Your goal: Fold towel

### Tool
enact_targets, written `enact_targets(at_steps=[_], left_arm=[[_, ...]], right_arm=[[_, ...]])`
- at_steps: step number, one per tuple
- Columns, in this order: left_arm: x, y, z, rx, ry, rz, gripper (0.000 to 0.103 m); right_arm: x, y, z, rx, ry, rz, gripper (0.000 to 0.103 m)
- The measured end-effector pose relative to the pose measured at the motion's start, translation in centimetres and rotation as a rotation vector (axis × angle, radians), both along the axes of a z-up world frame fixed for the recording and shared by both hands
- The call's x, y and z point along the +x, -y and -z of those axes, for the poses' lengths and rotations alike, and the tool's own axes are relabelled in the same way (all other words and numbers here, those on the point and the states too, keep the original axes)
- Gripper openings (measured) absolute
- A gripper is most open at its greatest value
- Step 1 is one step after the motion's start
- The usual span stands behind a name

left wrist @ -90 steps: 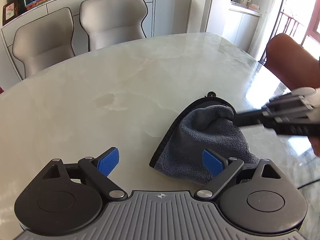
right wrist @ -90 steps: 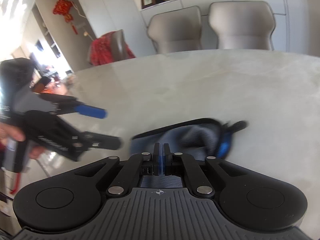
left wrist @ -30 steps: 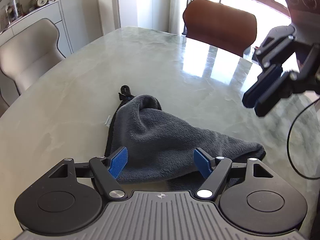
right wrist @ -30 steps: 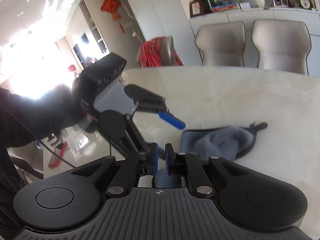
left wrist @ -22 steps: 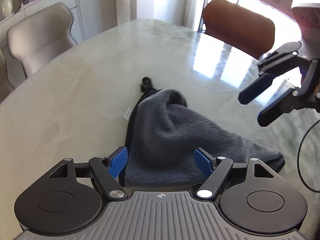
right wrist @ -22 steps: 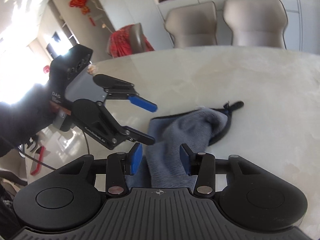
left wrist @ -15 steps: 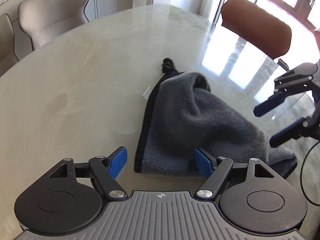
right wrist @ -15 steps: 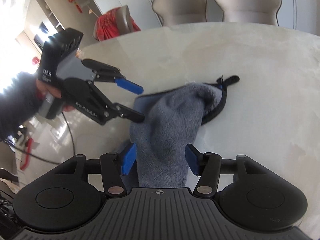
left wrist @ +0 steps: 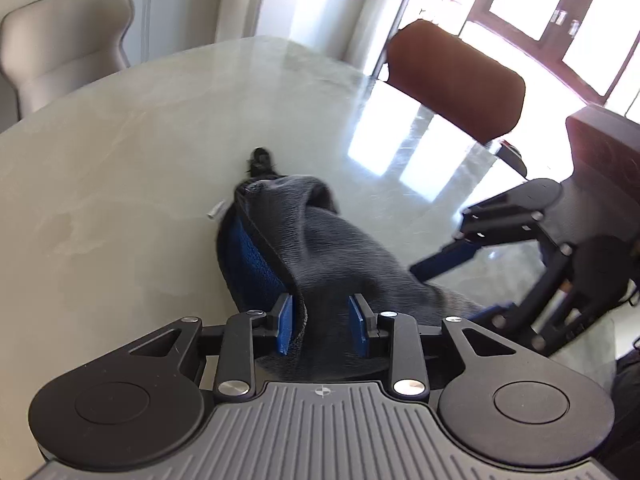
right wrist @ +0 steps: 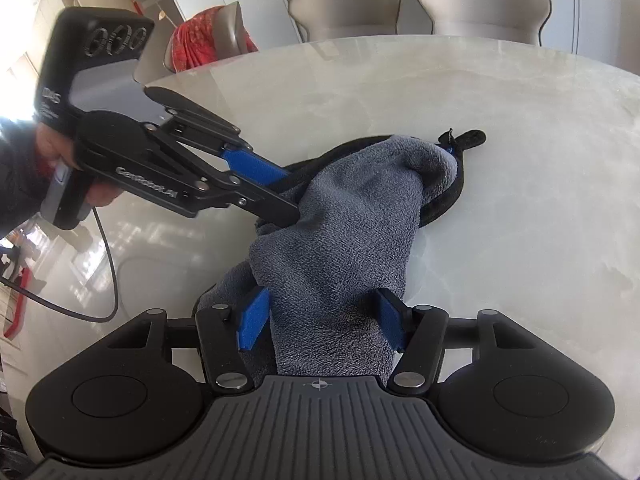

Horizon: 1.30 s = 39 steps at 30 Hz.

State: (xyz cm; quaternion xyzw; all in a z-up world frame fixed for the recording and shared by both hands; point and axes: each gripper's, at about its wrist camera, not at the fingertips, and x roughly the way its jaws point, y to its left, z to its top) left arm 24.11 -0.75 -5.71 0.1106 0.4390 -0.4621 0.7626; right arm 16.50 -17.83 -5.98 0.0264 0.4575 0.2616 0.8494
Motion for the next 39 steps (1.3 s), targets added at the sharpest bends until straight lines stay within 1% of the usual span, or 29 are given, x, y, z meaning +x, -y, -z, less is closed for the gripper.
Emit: enact_targets(at_steps=[2, 3, 5, 7, 9, 11, 12, 14, 15, 16, 19, 21, 23, 24, 26, 27, 29, 30, 31, 34, 39], left_arm=[[-0.6, 0.4, 0.2, 0.036, 0.017, 0.021, 0.030], [-0.9, 0.7, 0.5, 0.053, 0.029, 0.033, 0.030], [-1.0, 0.9, 0.5, 0.057, 0.038, 0.046, 0.029], [-1.1, 1.1, 0.3, 0.055, 0.046, 0.065, 0.029], [-1.1, 1.3, 0.1, 0.065, 0.073, 0.084, 0.028], [-1.0, 1.1, 0.1, 0.070, 0.086, 0.093, 0.025], [-0.9, 1.0, 0.0, 0.071, 0.087, 0.093, 0.022], [-0.5, 0.8, 0.1, 0.073, 0.082, 0.086, 0.020], [-0.4, 0.6, 0.2, 0.073, 0.080, 0.082, 0.018], [-0.3, 0.4, 0.4, 0.074, 0.078, 0.079, 0.014], [0.1, 0.0, 0.9, 0.080, 0.081, 0.068, 0.013], [0.3, -0.1, 1.0, 0.081, 0.085, 0.067, 0.012], [0.4, -0.2, 1.0, 0.081, 0.091, 0.069, 0.010], [0.4, -0.3, 1.0, 0.082, 0.097, 0.072, 0.009], [0.4, -0.3, 1.0, 0.082, 0.105, 0.081, 0.008], [0.3, -0.3, 1.0, 0.081, 0.112, 0.087, 0.006], [0.2, -0.4, 0.9, 0.084, 0.122, 0.097, 0.005], [0.3, -0.4, 1.0, 0.090, 0.120, 0.102, 0.005], [0.3, -0.5, 1.1, 0.091, 0.120, 0.104, 0.005], [0.6, 0.0, 1.4, 0.090, 0.116, 0.100, 0.005], [0.3, 0.1, 0.8, 0.090, 0.134, 0.110, 0.005]], right_arm=[[0.1, 0.6, -1.0, 0.003, 0.023, 0.028, 0.062], [0.1, 0.7, -1.5, -0.011, 0.049, 0.031, 0.063], [-0.2, 0.3, -2.8, -0.097, 0.157, -0.008, 0.063], [-0.9, -0.8, -3.7, -0.232, 0.307, -0.092, 0.063], [-1.3, -2.4, -3.7, -0.398, 0.453, -0.201, 0.063], [-0.9, -3.4, -3.2, -0.465, 0.497, -0.288, 0.062], [-0.5, -3.8, -2.9, -0.475, 0.500, -0.322, 0.061], [0.5, -4.4, -2.3, -0.475, 0.469, -0.361, 0.039], [1.0, -4.7, -2.0, -0.480, 0.454, -0.384, 0.021], [1.4, -4.9, -1.8, -0.486, 0.448, -0.404, 0.018], [2.1, -5.4, -0.9, -0.556, 0.510, -0.484, 0.018], [2.4, -5.8, -0.2, -0.621, 0.576, -0.573, 0.018], [2.8, -6.3, 0.7, -0.641, 0.631, -0.659, 0.020], [3.0, -6.6, 1.2, -0.644, 0.645, -0.704, 0.023], [3.3, -6.9, 1.6, -0.642, 0.652, -0.788, 0.024], [3.2, -7.1, 1.8, -0.651, 0.667, -0.836, 0.025], [2.9, -7.3, 2.3, -0.686, 0.719, -0.908, 0.031], [2.9, -7.4, 2.6, -0.712, 0.756, -0.945, 0.038], [2.8, -7.5, 2.8, -0.728, 0.776, -0.972, 0.041], [3.0, -8.0, 3.4, -0.770, 0.789, -1.061, 0.041], [2.9, -8.6, 4.6, -0.803, 0.781, -1.195, 0.041]])
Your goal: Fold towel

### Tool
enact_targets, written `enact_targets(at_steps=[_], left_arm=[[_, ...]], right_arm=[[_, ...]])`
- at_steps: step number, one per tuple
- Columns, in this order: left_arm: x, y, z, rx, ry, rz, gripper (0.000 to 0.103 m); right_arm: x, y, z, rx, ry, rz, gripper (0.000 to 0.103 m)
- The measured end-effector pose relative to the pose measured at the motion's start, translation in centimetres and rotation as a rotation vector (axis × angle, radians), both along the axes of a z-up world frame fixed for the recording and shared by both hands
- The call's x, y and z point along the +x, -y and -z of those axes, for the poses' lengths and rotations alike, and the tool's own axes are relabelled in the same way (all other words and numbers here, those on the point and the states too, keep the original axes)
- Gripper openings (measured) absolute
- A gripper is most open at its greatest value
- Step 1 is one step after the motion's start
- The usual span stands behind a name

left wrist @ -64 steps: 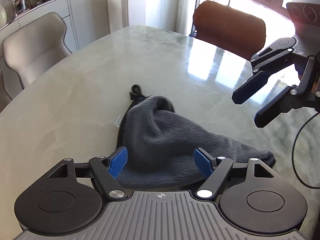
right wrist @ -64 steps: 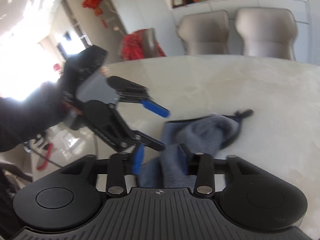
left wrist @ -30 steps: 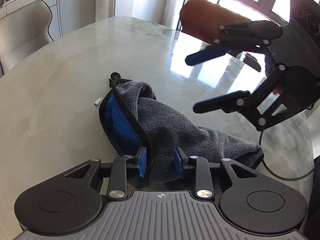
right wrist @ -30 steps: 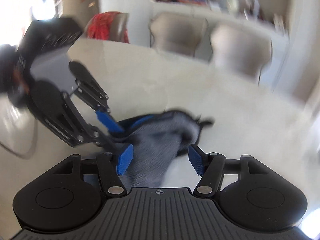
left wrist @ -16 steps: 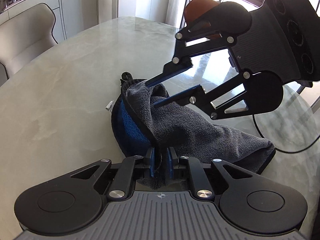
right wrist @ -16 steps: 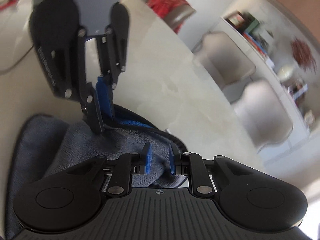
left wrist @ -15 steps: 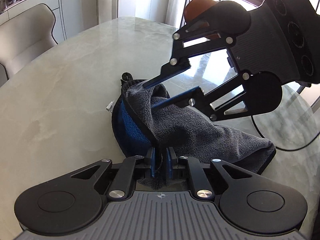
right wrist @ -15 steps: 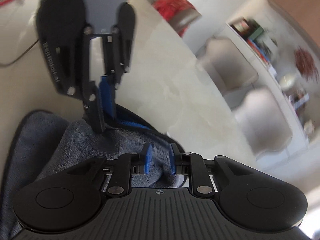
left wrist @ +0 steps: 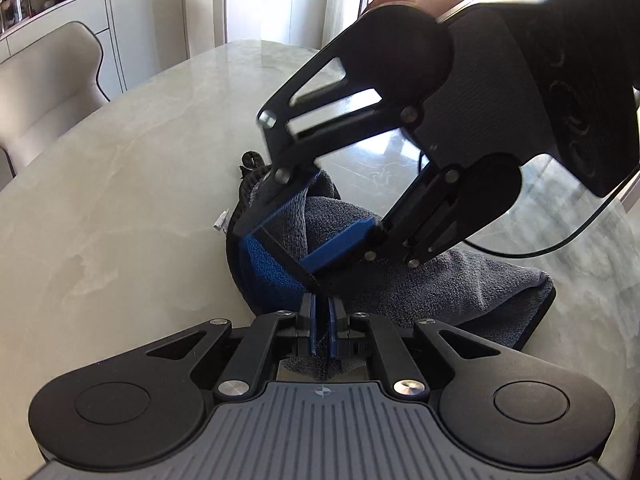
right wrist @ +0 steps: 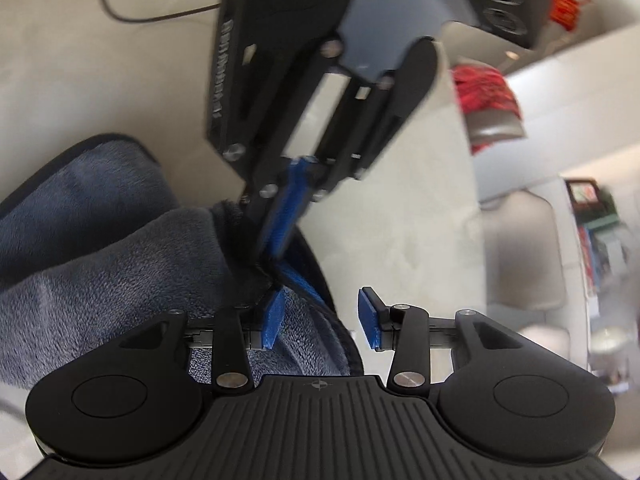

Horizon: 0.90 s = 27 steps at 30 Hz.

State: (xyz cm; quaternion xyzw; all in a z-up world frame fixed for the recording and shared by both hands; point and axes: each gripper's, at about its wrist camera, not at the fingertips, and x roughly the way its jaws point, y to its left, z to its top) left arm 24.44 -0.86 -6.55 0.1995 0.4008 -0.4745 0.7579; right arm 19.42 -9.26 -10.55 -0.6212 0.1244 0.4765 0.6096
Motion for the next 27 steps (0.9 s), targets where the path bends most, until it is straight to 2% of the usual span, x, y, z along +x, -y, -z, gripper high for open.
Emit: enact_targets(at_steps=[2, 3, 4, 8, 10, 13, 16, 21, 25, 27], left_arm=[[0.0, 0.0, 0.0, 0.011, 0.006, 0.000, 0.005], [-0.1, 0.1, 0.1, 0.018, 0.011, -0.001, 0.005], [-0.2, 0.1, 0.1, 0.030, 0.022, 0.000, 0.007], [-1.3, 0.1, -0.4, 0.084, 0.116, 0.022, 0.017], [-2.0, 0.1, -0.9, 0.093, 0.168, 0.049, 0.036], [-3.2, 0.7, -1.1, 0.124, 0.279, 0.140, 0.055], [-4.4, 1.4, -1.0, 0.146, 0.377, 0.244, 0.056], [-5.2, 2.3, -1.4, 0.208, 0.426, 0.391, 0.056], [-4.9, 2.2, -2.0, 0.241, 0.466, 0.439, 0.056], [-5.1, 2.3, -1.8, 0.276, 0.498, 0.502, 0.056]], right_arm=[[0.1, -0.4, 0.5, -0.021, -0.016, -0.004, 0.034], [0.2, -0.8, 0.6, -0.033, -0.046, 0.015, 0.013], [0.3, -1.0, 0.6, -0.035, -0.071, 0.035, 0.006], [-0.1, -1.1, 0.1, -0.024, -0.129, 0.092, 0.004], [-0.7, -0.5, -0.4, -0.013, -0.157, 0.122, 0.004], [-1.6, 0.8, -1.3, 0.018, -0.225, 0.168, 0.004], [-2.5, 1.4, -2.9, 0.054, -0.301, 0.223, 0.004], [-2.7, 2.5, -4.4, 0.107, -0.364, 0.311, 0.004], [-2.2, 4.0, -4.9, 0.160, -0.401, 0.367, 0.004], [-2.1, 4.4, -5.3, 0.186, -0.423, 0.380, 0.004]])
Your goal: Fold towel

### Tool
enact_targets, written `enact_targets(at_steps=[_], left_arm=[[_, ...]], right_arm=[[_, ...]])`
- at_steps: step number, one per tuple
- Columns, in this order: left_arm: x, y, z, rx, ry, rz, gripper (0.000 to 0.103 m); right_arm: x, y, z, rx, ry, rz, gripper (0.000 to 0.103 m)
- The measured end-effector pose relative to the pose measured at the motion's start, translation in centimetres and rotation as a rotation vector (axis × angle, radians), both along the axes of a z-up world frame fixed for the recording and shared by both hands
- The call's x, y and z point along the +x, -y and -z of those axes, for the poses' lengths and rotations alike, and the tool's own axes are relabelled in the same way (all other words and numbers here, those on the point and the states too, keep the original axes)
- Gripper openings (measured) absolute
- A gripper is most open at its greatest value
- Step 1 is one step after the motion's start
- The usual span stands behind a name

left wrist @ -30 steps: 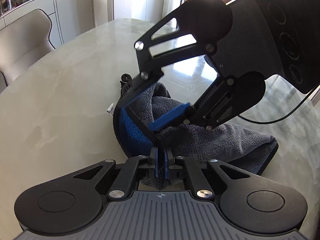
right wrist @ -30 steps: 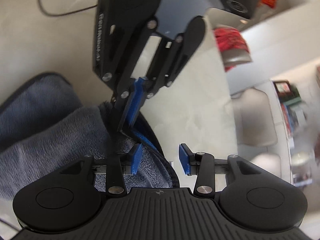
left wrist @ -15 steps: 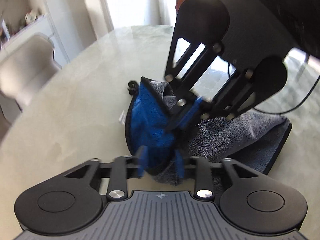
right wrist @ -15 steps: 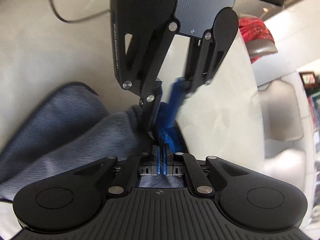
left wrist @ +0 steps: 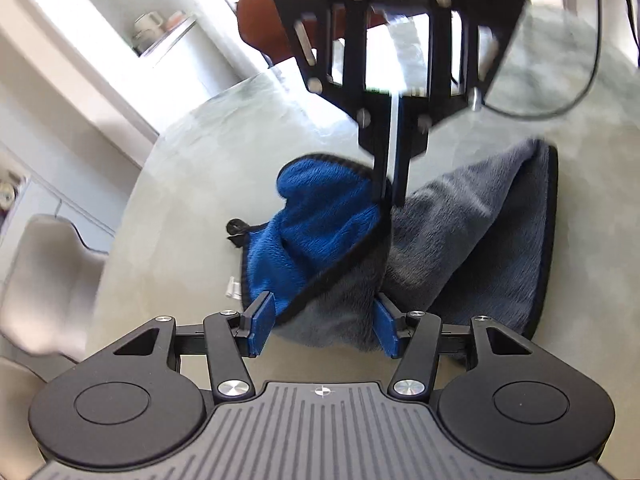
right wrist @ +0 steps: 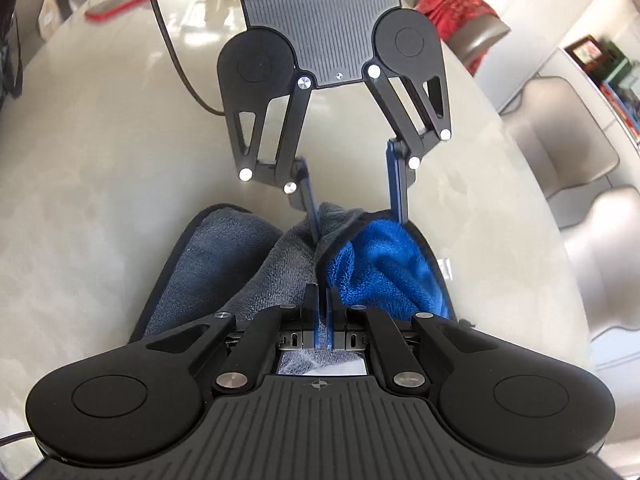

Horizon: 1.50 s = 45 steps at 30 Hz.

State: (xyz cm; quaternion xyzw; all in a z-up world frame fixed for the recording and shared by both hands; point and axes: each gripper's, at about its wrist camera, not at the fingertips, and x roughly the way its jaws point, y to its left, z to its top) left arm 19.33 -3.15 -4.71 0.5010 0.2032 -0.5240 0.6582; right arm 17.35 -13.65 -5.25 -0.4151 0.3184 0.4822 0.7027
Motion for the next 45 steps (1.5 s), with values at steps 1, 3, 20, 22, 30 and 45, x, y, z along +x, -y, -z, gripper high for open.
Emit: enact_targets(at_steps=[1, 3, 20, 22, 30, 45], left_arm=[[0.0, 0.1, 0.1, 0.017, 0.016, 0.022, 0.056], [0.2, 0.4, 0.2, 0.050, 0.046, 0.063, 0.056], [3.9, 3.1, 3.8, 0.191, -0.072, 0.150, 0.016], [3.6, 3.0, 4.0, 0.177, -0.087, 0.159, 0.015], [3.8, 3.2, 4.3, 0.182, -0.068, 0.169, 0.015], [3.5, 3.8, 3.7, 0.147, -0.041, 0.210, 0.015]], right_arm=[[0.0, 0.2, -0.2, 0.014, -0.010, 0.005, 0.004], [-0.1, 0.4, -0.6, 0.031, -0.018, 0.003, 0.004], [1.0, -0.1, -1.8, -0.047, 0.039, 0.059, 0.004], [1.8, -0.4, -1.6, -0.053, 0.042, 0.073, 0.005], [3.5, -2.2, 0.1, -0.121, 0.150, -0.045, 0.043], [1.6, -3.0, 3.7, -0.208, 0.269, -0.363, 0.053]])
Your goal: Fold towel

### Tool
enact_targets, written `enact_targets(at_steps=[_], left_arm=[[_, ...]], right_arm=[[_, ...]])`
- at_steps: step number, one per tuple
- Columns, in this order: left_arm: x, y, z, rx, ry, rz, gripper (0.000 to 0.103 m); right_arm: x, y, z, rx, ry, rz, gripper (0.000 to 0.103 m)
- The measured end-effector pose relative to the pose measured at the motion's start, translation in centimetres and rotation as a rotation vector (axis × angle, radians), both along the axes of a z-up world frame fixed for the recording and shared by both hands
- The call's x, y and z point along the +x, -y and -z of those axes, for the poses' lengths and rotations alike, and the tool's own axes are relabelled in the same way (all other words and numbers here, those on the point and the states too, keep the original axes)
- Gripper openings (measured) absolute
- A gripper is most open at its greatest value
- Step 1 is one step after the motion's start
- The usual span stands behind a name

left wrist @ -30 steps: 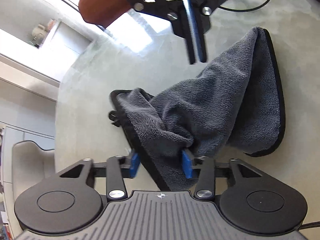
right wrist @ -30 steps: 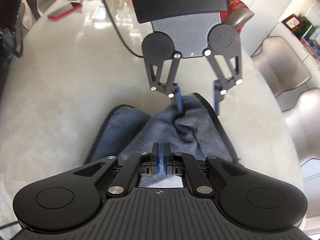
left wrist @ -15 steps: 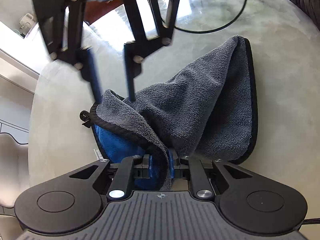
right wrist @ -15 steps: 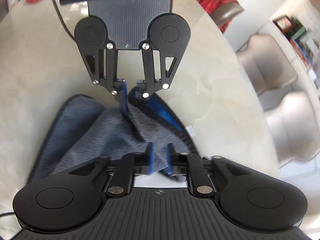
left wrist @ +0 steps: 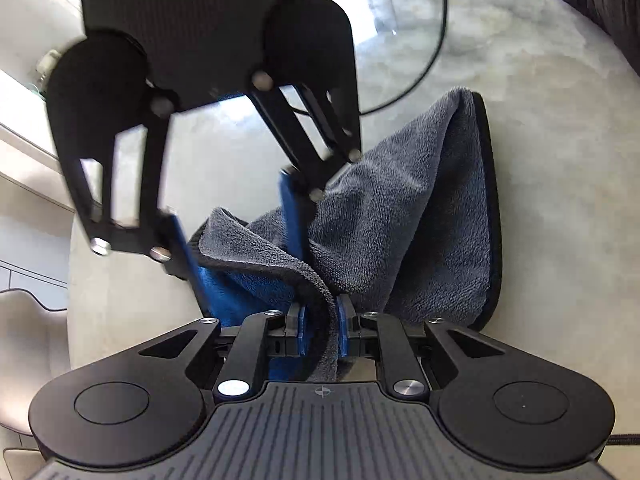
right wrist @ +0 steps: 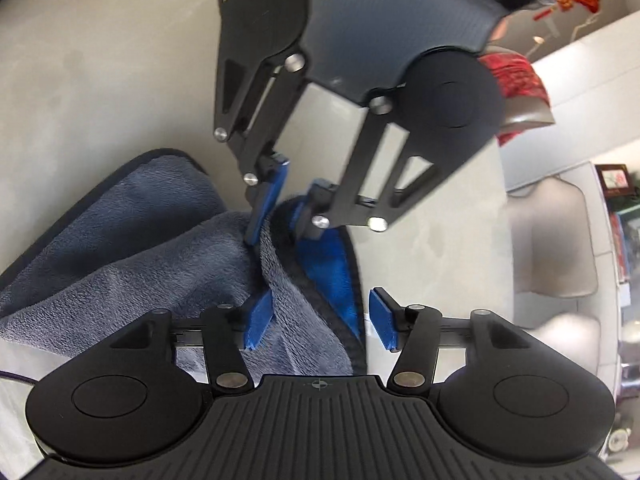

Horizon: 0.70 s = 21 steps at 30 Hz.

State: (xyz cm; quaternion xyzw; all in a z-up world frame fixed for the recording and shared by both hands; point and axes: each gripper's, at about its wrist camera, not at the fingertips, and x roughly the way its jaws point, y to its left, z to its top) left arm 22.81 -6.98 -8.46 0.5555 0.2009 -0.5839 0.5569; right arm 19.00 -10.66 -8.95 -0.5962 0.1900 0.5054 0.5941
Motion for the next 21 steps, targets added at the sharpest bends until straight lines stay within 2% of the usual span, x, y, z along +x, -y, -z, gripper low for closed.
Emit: enact_targets(at_steps=[2, 3, 4, 6, 9, 17, 21], left_arm=[[0.0, 0.0, -0.1, -0.007, 0.003, -0.002, 0.015], [0.0, 0.0, -0.3, -0.012, 0.001, -0.007, 0.015], [-0.2, 0.0, -0.5, -0.014, -0.004, -0.012, 0.015], [-0.8, -0.2, -0.8, -0.017, -0.006, -0.018, 0.015], [-2.9, -1.1, -1.7, -0.014, 0.002, -0.022, 0.017], [-4.0, -1.9, -2.5, -0.013, 0.036, -0.048, 0.019], [-4.7, -1.9, -3.0, -0.007, 0.077, -0.032, 0.024]], right_arm=[[-0.2, -0.2, 0.3, -0.027, -0.022, 0.004, 0.040], [-0.2, -0.3, 0.4, -0.046, -0.032, 0.020, 0.025], [-0.2, -0.4, 0.4, -0.053, -0.048, 0.050, 0.016], [-0.3, -0.5, 0.1, -0.047, -0.087, 0.117, 0.013], [-0.8, -0.2, -1.0, -0.017, -0.098, 0.186, 0.011], [-4.3, 2.3, -4.5, 0.023, -0.138, 0.271, 0.009], [-6.3, 3.3, -5.6, 0.041, -0.173, 0.305, 0.008]])
